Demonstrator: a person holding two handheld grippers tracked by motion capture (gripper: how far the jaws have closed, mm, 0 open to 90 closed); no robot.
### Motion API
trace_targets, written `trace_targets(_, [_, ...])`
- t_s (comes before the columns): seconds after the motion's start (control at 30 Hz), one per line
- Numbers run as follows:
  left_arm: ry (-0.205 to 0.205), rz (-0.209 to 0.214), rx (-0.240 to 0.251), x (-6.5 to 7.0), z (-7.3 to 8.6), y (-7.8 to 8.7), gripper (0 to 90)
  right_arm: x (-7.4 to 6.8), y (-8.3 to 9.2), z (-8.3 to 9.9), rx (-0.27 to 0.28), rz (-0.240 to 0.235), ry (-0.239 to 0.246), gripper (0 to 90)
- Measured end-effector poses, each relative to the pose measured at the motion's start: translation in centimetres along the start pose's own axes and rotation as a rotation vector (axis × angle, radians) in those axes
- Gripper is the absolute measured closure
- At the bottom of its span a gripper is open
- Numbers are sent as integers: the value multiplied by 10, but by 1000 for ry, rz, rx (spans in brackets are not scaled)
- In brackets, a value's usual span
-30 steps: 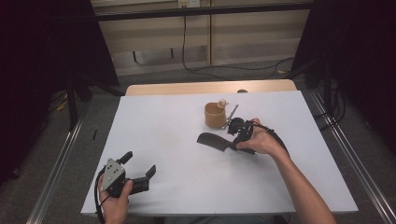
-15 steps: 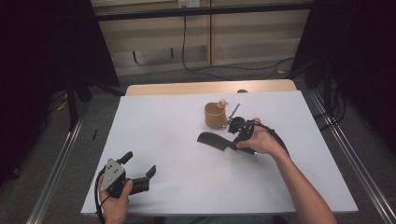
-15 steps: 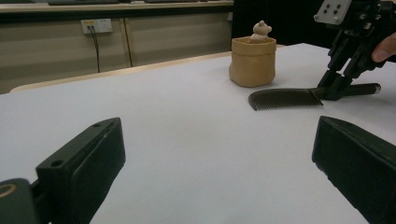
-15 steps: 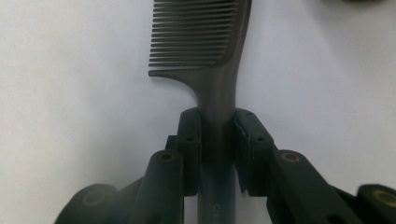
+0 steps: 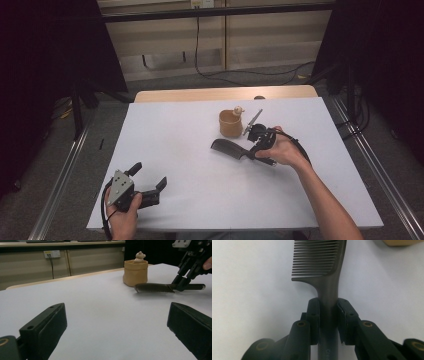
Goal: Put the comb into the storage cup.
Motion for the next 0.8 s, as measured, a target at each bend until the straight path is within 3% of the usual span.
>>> trace_targets(0.3, [2, 3, 1, 1, 0, -1, 27, -2, 16, -5, 104, 8, -13, 734])
trace_targets(0.8, [-5, 3, -4, 1, 0, -1, 27, 3, 30, 2, 224, 67, -74, 734])
Point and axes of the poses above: each handheld gripper's, and its own axes: y roughly backward along the jaws, z roughly out of its underside, x roughly to its right, the point moved 8 cm from there along -y, roughly forward along the jaws, and after that the axes turned 8 degrees about z, right-handed, at the moved point
